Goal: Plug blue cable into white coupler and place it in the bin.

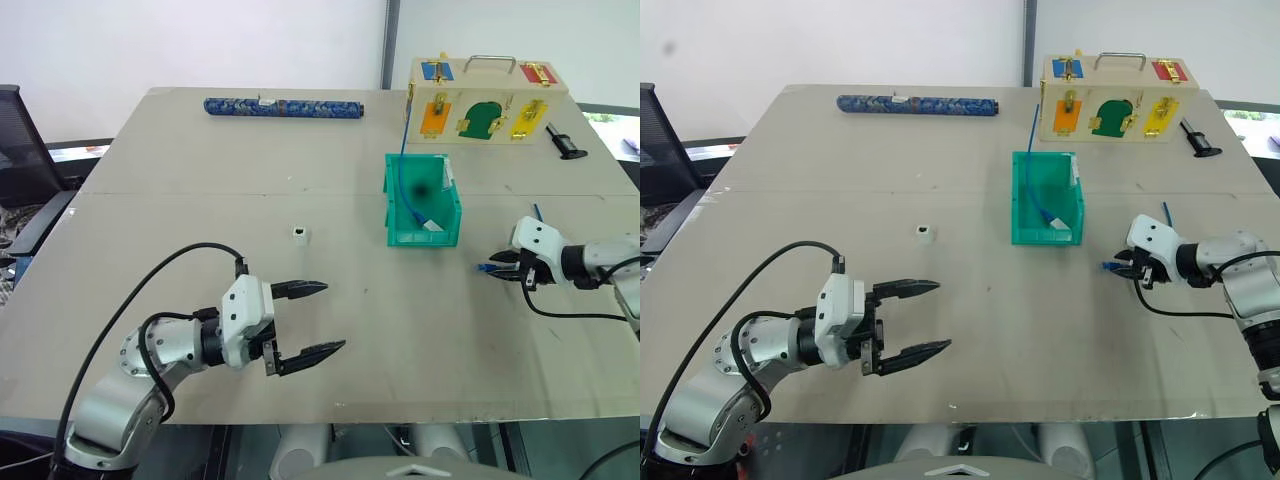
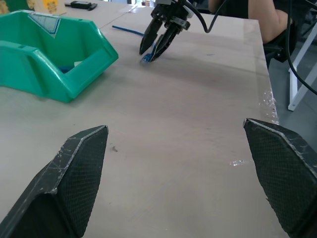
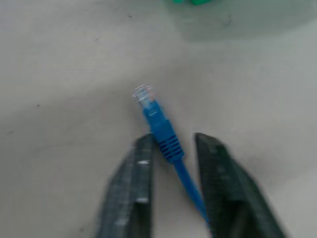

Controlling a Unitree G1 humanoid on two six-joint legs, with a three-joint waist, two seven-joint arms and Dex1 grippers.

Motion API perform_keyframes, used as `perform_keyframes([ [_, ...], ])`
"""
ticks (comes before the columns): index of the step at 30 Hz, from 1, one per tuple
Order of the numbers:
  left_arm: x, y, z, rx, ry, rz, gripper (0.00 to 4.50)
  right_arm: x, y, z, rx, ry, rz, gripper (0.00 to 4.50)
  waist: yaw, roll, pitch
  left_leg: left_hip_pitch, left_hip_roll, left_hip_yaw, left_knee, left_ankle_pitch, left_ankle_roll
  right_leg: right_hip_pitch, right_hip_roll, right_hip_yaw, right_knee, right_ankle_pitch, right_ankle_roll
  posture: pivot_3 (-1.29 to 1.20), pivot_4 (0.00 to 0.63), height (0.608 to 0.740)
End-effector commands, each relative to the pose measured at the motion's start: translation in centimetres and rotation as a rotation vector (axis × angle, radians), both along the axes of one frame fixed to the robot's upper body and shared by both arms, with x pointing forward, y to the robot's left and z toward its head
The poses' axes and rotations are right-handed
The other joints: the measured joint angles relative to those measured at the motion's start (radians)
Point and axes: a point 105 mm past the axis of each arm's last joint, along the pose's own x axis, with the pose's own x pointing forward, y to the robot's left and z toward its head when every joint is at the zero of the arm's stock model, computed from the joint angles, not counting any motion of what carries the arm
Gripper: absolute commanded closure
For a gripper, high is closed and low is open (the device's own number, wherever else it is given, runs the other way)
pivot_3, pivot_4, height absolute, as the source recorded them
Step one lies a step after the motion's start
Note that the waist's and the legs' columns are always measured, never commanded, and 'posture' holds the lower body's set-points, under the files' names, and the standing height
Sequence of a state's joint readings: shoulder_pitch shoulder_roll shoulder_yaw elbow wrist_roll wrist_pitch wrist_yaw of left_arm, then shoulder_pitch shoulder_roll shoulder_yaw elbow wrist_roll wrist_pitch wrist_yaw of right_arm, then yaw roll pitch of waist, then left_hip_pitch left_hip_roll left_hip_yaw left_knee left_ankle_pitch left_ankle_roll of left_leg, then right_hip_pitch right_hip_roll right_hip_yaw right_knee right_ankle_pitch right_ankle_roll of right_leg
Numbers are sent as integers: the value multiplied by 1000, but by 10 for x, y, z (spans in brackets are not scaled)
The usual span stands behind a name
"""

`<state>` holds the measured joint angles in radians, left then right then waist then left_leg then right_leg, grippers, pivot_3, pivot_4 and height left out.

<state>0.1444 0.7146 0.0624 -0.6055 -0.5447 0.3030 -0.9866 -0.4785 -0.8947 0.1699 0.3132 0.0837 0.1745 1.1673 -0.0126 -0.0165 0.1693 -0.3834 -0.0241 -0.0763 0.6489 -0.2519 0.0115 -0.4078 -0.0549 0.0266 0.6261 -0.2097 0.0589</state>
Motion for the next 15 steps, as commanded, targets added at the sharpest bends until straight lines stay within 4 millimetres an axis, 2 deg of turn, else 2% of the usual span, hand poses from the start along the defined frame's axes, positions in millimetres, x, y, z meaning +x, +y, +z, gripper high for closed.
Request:
perform_keyframes([
  [1, -4, -5, 7, -17, -22, -10, 0, -2, 4, -2, 1, 26, 28, 4446, 0, 0, 0, 0, 0, 0, 0, 0, 0, 0, 0, 0, 0, 0, 0, 0, 150, 738],
  [4, -3, -2, 6, -15, -21, 13, 0, -17, 24, 3, 22, 63, 116, 4446, 0, 0, 0, 0, 0, 0, 0, 0, 0, 0, 0, 0, 0, 0, 0, 0, 150, 738],
  [8, 2, 7, 1, 4, -20, 73, 0, -51, 79, 6, 61, 114, 277, 4446, -1, 0, 0, 0, 1, -2, -1, 0, 0, -1, 0, -1, 0, 0, 0, 0, 150, 738],
  [13, 6, 24, -28, 152, -4, 126, 0, -49, 155, -12, 76, 24, 343, 4446, -9, 0, -1, 2, 1, -4, -1, 0, 0, 0, 2, 2, 1, -1, -1, 0, 150, 738],
  [15, 8, 28, -32, 160, 0, 139, 0, -46, 169, -20, 60, 9, 360, 4446, -4, 0, 0, 2, 1, -3, -1, 0, 0, 0, 2, 0, 1, -2, -3, 0, 150, 738],
])
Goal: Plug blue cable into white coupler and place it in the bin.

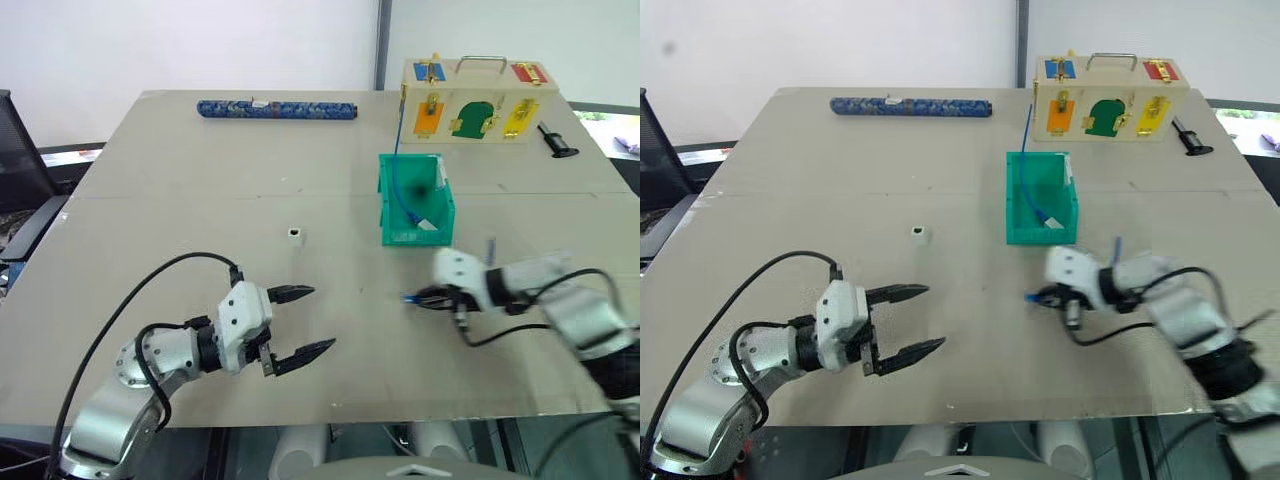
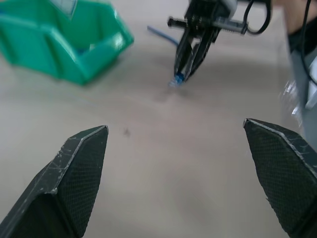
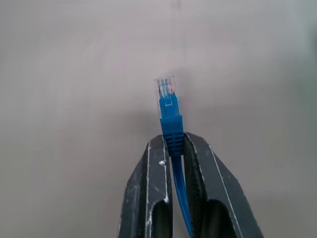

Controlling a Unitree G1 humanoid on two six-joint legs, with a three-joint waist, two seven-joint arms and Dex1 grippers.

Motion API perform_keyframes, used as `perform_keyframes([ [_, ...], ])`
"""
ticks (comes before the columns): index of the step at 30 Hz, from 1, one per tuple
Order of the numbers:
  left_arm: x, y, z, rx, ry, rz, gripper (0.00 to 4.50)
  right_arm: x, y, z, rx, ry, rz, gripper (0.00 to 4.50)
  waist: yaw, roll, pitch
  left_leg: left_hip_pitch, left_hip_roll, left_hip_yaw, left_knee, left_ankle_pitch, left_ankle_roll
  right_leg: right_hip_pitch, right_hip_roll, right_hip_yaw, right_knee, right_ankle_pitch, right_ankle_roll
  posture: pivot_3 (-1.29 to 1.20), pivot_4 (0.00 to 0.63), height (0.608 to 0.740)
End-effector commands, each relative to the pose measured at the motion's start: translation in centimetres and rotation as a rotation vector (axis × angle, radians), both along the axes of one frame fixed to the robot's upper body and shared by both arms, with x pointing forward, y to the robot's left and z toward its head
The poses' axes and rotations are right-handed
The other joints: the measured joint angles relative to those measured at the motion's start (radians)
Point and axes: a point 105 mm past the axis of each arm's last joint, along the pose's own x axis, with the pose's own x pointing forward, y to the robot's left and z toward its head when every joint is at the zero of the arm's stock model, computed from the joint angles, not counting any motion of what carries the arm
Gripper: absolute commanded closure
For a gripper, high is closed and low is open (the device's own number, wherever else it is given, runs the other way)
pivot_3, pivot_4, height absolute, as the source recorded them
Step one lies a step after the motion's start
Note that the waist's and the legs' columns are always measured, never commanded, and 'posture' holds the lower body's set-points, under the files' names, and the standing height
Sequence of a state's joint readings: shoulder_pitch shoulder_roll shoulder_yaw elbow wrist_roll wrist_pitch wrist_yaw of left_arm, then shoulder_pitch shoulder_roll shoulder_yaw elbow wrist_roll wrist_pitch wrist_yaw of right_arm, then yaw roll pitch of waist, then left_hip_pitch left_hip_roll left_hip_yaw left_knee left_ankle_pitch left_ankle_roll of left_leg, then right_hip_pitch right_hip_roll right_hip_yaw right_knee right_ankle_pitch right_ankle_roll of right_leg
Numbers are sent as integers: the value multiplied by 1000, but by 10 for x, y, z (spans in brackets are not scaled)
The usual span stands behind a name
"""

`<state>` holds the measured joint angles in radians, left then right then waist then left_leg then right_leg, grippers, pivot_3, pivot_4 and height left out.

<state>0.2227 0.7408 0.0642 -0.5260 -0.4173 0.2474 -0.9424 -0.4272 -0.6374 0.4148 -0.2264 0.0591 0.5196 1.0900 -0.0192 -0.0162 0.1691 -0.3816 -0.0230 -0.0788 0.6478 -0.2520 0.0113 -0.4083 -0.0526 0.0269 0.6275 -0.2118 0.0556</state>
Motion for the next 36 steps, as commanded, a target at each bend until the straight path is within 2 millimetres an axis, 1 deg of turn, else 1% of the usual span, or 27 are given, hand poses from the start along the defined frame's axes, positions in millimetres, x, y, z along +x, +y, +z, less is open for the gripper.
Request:
perform_keyframes([
  [1, 3, 5, -1, 34, -31, 4, 0, 6, 20, -8, -49, -67, 24, 4446, 7, -1, -1, 0, 0, 1, 0, 0, 0, 0, 0, 0, 0, 0, 0, 0, 150, 738],
  [2, 4, 7, -2, 40, -32, 4, 0, 7, 24, -10, -49, -62, 34, 4446, 8, -2, -1, -1, 0, 0, 1, 0, 0, 0, 0, -2, 0, 0, 0, 0, 150, 738],
  [4, 6, 9, -4, 57, -41, -6, 0, 9, 33, -15, -27, -42, 56, 3766, 7, -4, -2, 0, -1, -1, 1, 0, 0, 0, -2, -2, 0, 1, 1, 0, 150, 738],
  [5, 10, 9, -8, 90, -56, -4, 0, 10, 33, -19, -32, -43, 67, 3578, 6, -4, -3, 0, -1, -2, 1, 0, 0, 1, -2, -2, -1, 1, 1, 0, 150, 738],
  [6, 15, 9, -12, 135, -82, 3, 0, 10, 31, -22, -32, -41, 75, 2996, 5, -4, -3, 0, -1, -2, 1, 0, 0, 1, -2, -1, 0, 1, 0, 0, 150, 738],
  [7, 20, 10, -15, 182, -103, 19, 0, 10, 29, -22, -25, -38, 75, 2604, 4, -4, -4, 1, -1, -2, 1, 0, 0, 1, -1, -1, 0, 1, 1, 0, 150, 738],
  [8, 26, 9, -17, 193, -100, 34, 0, 10, 26, -19, -6, -39, 75, 2084, 3, -4, -4, 2, -1, -2, 0, 0, 0, 1, -1, -1, 0, 1, 1, 0, 150, 738],
  [9, 30, 7, -18, 185, -86, 34, 0, 8, 23, -15, 20, -44, 82, 1756, 4, -4, -4, 2, -1, -2, 0, 0, 0, 1, -1, -1, 0, 1, 2, 0, 150, 738],
  [10, 32, 4, -19, 180, -72, 14, 0, 7, 19, -7, 66, -42, 70, 1289, 5, -4, -4, 1, -1, -2, -1, 0, 0, 1, -1, -2, 0, 2, 3, 0, 150, 738],
  [11, 34, 1, -21, 168, -56, -11, 0, 5, 14, 3, 127, -52, 57, 1065, 8, -3, -4, 1, -1, -2, -1, 0, 0, 1, -1, -2, 0, 2, 3, 0, 150, 738],
  [14, 39, -10, -22, 136, -24, -64, 0, -2, 2, 33, 318, -123, -2, 87, 17, -2, -3, -3, -2, -5, 0, 0, 0, 0, -2, -5, -1, 2, 3, 0, 150, 738],
  [15, 41, -13, -22, 125, -18, -77, 0, -7, -3, 38, 361, -117, -22, 87, 18, -1, -3, -4, -3, -6, 0, 0, 0, 0, -3, -5, -1, 2, 3, 0, 150, 738],
  [16, 43, -16, -21, 112, -11, -92, 0, -16, -10, 41, 383, -111, -27, 87, 16, -1, -2, -5, -3, -7, 0, 0, 0, -2, -3, -4, -1, 2, 3, 0, 150, 738],
  [18, 47, -21, -20, 105, -9, -125, 0, -27, -25, 42, 384, -155, -68, 87, 10, 0, -2, -5, -3, -7, 0, 0, 0, -2, -4, -3, -1, 3, 4, 0, 150, 738],
  [22, 59, -31, -20, 96, -13, -174, 0, -45, -53, 34, 352, -203, -201, 87, 13, -1, -2, -5, -3, -5, 0, 0, 0, -1, -2, -5, -1, 2, 4, 0, 150, 738],
  [24, 66, -36, -23, 108, -20, -197, 0, -54, -64, 33, 346, -228, -267, 87, 12, 0, -2, -4, -2, -3, 1, 0, 0, 0, -1, -5, 0, 2, 4, 0, 150, 738],
  [27, 75, -43, -30, 124, -33, -224, 0, -66, -73, 34, 342, -273, -349, 87, 7, 0, -3, -2, -2, -1, 1, 0, 0, 1, -1, -4, 1, 2, 4, 0, 150, 738],
  [31, 86, -57, -39, 143, -40, -271, 0, -84, -79, 31, 320, -262, -438, 87, 11, -1, -4, -2, -2, -1, 2, 0, 0, 1, -1, -3, 1, 2, 4, 0, 150, 738],
  [34, 89, -62, -44, 181, -53, -325, 841, -93, -80, 28, 320, -237, -495, 0, 14, -1, -4, -2, -3, -1, 2, 0, 0, 1, -1, -3, 1, 2, 4, 0, 150, 738],
  [36, 89, -64, -46, 194, -61, -361, 1797, -98, -81, 26, 314, -228, -523, 0, 15, -1, -4, -1, -3, -1, 3, 0, 0, 2, -2, -3, 1, 2, 4, 0, 150, 738],
])
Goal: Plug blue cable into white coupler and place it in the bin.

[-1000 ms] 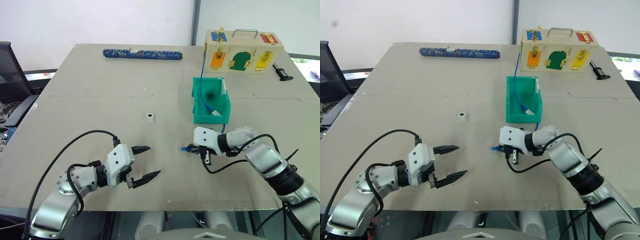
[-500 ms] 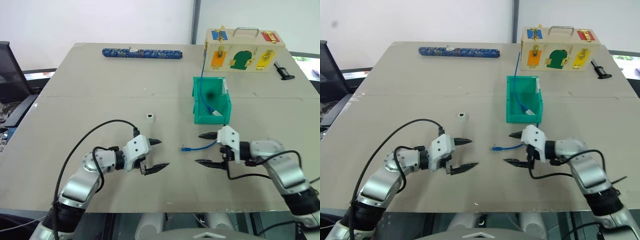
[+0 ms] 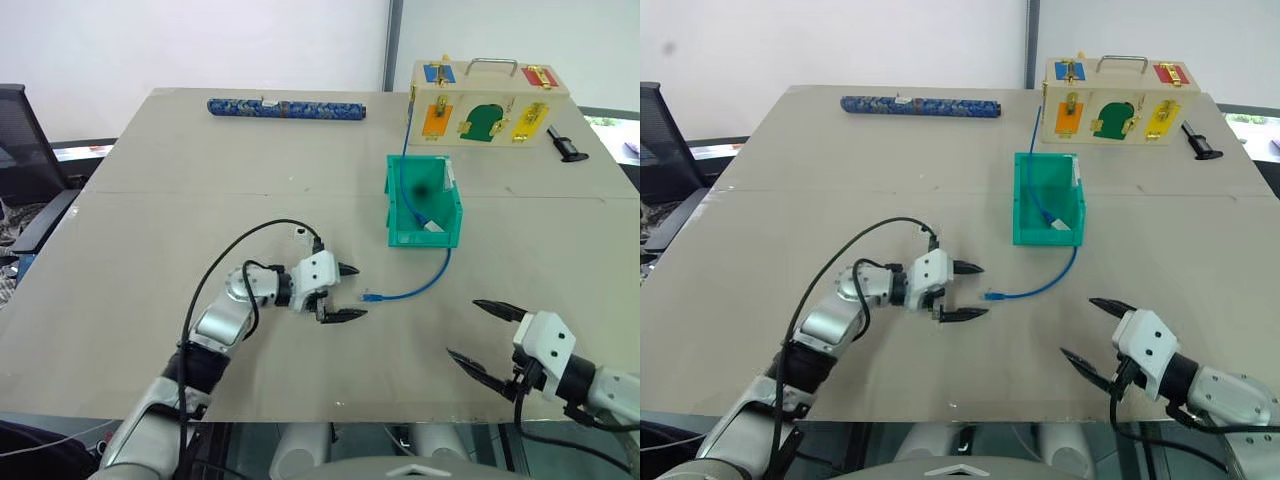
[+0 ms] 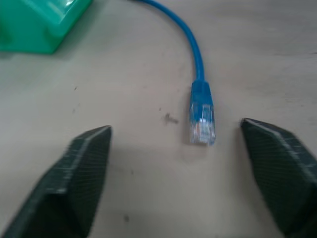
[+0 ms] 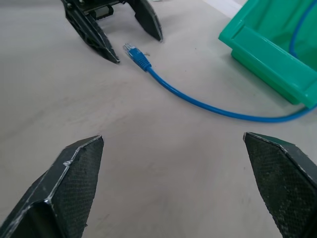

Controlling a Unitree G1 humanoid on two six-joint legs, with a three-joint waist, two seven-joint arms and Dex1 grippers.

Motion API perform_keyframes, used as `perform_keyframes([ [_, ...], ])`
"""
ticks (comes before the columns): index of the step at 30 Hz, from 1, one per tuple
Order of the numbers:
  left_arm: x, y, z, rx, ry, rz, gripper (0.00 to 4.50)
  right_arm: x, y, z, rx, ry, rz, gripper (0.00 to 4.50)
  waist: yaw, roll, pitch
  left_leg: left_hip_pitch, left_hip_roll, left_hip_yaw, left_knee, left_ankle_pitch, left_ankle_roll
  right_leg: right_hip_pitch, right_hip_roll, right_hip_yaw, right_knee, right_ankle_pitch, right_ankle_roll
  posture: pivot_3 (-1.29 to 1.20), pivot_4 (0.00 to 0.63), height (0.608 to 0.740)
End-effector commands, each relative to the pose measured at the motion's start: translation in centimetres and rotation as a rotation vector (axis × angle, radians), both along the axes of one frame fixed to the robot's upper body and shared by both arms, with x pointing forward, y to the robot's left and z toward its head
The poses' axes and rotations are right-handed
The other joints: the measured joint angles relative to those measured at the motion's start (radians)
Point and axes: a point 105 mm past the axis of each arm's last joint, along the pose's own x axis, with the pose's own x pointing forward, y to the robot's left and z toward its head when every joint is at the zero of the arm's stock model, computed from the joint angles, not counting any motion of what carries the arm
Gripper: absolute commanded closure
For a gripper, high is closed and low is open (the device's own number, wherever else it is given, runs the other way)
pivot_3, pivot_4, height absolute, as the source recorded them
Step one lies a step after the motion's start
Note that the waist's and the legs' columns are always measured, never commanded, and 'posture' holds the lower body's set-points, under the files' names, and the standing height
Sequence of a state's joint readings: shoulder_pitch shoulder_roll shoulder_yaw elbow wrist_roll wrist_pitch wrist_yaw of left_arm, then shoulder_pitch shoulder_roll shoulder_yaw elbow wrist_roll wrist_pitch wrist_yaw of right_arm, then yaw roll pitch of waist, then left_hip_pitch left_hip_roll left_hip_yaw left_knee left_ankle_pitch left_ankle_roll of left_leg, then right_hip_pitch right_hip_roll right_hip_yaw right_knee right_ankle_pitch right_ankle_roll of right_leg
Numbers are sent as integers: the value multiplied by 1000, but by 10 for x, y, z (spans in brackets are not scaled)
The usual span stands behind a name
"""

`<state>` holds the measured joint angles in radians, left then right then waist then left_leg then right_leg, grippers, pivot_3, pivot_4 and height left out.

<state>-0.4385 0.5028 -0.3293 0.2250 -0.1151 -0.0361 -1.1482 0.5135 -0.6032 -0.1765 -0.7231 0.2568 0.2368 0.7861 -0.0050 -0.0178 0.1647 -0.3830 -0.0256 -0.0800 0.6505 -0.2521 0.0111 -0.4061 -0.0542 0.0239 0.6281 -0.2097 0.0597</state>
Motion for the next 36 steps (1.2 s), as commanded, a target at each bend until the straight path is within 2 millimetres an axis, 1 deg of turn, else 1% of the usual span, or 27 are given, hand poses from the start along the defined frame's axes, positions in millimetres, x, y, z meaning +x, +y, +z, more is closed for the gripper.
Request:
perform_keyframes([
  [1, -1, -1, -8, 42, -5, -50, 2356, -4, -2, 9, -9, -37, -47, 0, 0, 0, 0, 1, 0, 0, 0, 0, 0, 1, 0, 0, 0, 0, 0, 0, 150, 738],
  [4, -2, -2, -9, 49, -3, -84, 3749, -5, -3, 5, 1, -22, -79, 0, 0, 0, 0, 3, 1, 0, 0, 0, 0, 2, 0, 0, 0, -2, 3, 0, 150, 738],
  [5, -2, -1, -8, 49, -3, -91, 4312, -5, -3, 5, 9, -16, -88, 0, -1, 0, -1, 3, 1, 0, 0, 0, 0, 2, 0, 0, 0, -2, 4, 0, 150, 738],
  [6, -4, -1, -7, 44, 0, -103, 4481, -5, -3, 4, 22, -8, -94, 0, -1, 0, -1, 3, 1, 0, 0, 0, 0, 2, 0, 0, 0, -3, 4, 0, 150, 738],
  [9, -9, 1, -1, 23, -14, -126, 4484, -4, 2, 4, 69, 6, -106, 0, -1, 0, -1, 2, 1, -1, 0, 0, 0, 2, 0, -1, 0, -2, 4, 0, 150, 738],
  [11, -11, 0, 13, -21, -60, -135, 4484, 0, 9, 6, 136, 25, -121, 0, -6, 1, -1, 2, 1, -1, 0, 0, 0, 2, 0, 0, 0, -2, 3, 0, 150, 738],
  [12, -11, -1, 21, -45, -86, -136, 4484, 2, 12, 8, 173, 39, -124, 0, -6, 1, 0, 2, 2, -4, 0, 0, 0, 2, 0, 0, 0, 0, 0, 0, 150, 738],
  [15, -11, -6, 53, -145, -181, -122, 4484, 7, 26, 15, 325, 100, -118, 0, -4, 0, 0, 1, 2, -6, 0, 0, 0, 2, 0, -1, -1, 0, 0, 0, 150, 738],
  [17, -14, -9, 70, -195, -253, -119, 4484, 10, 37, 22, 439, 149, -106, 0, -2, 1, 0, 1, 2, -7, 1, 0, 0, 2, -1, -1, -1, 0, 0, 0, 150, 738],
  [20, -19, -14, 88, -250, -360, -111, 4484, 20, 51, 30, 570, 207, -95, 0, -3, 1, 0, 1, 2, -7, 0, 0, 0, 2, -1, -1, -1, 0, 0, 0, 150, 738],
  [22, -20, -18, 100, -288, -443, -91, 4484, 24, 63, 39, 656, 250, -52, 0, -3, 1, 0, 1, 1, -7, 0, 0, 0, 2, -1, -1, -1, 0, 0, 0, 150, 738],
  [24, -23, -21, 108, -305, -541, -92, 4484, 31, 69, 53, 762, 265, -39, 534, -3, 1, 0, 1, 1, -7, 0, 0, 0, 2, -1, -1, -1, 0, 0, 0, 150, 738],
  [28, -23, -22, 120, -334, -674, -81, 4484, 42, 77, 68, 853, 290, -17, 2281, -3, 1, 0, 1, 1, -7, 0, 0, 0, 2, 0, -1, -1, 0, 0, 0, 150, 738],
  [32, -23, -22, 126, -339, -749, -77, 4484, 53, 82, 79, 921, 310, -18, 2281, -6, 1, 0, 1, 0, -7, 0, 0, 0, 2, 0, -1, -1, 0, 0, 0, 150, 738],
  [36, -24, -23, 127, -337, -764, -87, 4484, 58, 85, 86, 959, 321, -16, 2281, -7, 1, 0, 1, 0, -7, 0, 0, 0, 2, 0, -1, -1, 0, 0, 0, 150, 738],
])
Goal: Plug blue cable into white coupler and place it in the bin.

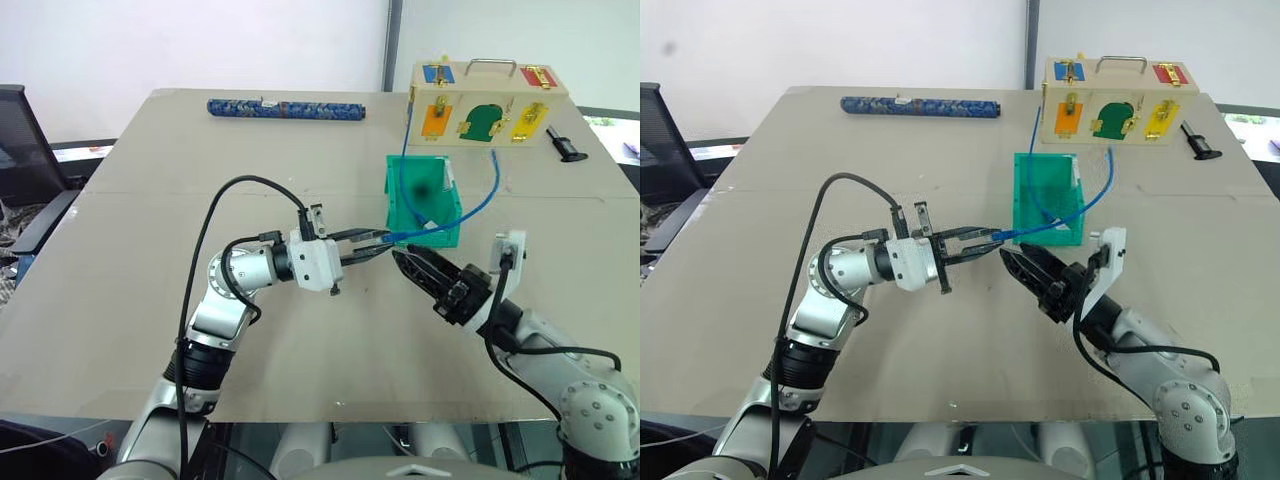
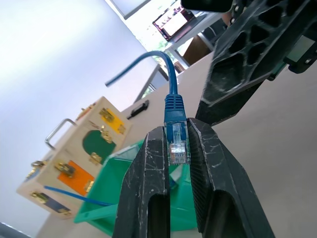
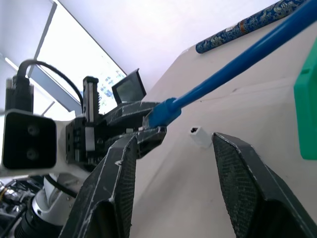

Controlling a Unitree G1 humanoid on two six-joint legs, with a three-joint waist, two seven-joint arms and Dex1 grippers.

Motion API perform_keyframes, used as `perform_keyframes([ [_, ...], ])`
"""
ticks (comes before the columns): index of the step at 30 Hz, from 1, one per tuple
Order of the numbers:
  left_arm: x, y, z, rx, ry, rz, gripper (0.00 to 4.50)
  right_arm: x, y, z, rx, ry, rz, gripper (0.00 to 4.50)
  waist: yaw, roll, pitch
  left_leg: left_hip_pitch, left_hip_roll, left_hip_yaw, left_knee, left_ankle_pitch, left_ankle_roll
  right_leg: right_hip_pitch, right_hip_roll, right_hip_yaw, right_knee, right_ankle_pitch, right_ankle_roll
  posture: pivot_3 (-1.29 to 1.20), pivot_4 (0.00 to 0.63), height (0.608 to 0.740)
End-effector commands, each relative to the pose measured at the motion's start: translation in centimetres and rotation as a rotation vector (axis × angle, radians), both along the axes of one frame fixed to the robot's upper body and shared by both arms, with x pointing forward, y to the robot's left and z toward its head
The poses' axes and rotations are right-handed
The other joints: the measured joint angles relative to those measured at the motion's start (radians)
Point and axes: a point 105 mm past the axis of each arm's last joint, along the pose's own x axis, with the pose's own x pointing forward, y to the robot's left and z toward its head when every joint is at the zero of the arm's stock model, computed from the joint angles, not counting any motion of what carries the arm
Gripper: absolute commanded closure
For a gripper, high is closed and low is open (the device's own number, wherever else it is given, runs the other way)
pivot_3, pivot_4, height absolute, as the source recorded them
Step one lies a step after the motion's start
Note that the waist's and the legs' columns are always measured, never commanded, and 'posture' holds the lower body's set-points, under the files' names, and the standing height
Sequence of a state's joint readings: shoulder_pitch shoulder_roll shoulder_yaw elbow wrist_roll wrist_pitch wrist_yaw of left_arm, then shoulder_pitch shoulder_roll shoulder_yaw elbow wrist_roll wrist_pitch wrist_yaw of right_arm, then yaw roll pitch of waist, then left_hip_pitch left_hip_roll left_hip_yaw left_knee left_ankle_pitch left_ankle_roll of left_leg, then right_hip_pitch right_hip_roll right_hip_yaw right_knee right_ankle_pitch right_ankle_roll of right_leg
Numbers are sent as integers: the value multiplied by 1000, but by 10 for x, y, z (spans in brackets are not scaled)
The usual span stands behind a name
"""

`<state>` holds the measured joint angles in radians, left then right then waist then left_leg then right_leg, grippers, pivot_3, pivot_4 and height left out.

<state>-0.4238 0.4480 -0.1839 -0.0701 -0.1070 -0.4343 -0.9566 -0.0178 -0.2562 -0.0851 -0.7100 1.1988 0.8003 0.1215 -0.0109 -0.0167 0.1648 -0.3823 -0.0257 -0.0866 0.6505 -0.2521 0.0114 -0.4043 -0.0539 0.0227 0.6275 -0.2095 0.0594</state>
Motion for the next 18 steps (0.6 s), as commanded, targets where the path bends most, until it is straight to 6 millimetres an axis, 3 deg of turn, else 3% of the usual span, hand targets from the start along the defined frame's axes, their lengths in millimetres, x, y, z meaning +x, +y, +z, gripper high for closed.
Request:
perform_keyframes([
  [1, -4, 0, 11, -15, -63, -9, 4484, 0, 3, 11, 46, -12, 18, 2281, -1, 0, 0, 0, 0, 0, 0, 0, 0, 0, 0, 0, 0, 0, 0, 0, 150, 738],
  [3, -4, 0, 9, -13, -55, -9, 4484, 1, 4, 12, 50, -11, 24, 2817, -2, 0, 0, 0, 0, 0, 0, 0, 0, 0, 0, 0, 0, 0, 0, 0, 150, 738],
  [15, -7, -2, 4, 0, -17, -18, 4484, 4, 7, 18, 66, -7, 43, 2817, -3, 0, 0, 0, 0, 0, 0, 0, 0, 0, 0, 0, 0, 0, 0, 0, 150, 738],
  [18, -7, -2, 4, -3, -16, -18, 4484, 4, 7, 17, 63, -2, 45, 3647, -3, 0, 0, 0, 0, 0, 0, 0, 0, 0, 0, 0, 0, 0, 0, 0, 150, 738],
])
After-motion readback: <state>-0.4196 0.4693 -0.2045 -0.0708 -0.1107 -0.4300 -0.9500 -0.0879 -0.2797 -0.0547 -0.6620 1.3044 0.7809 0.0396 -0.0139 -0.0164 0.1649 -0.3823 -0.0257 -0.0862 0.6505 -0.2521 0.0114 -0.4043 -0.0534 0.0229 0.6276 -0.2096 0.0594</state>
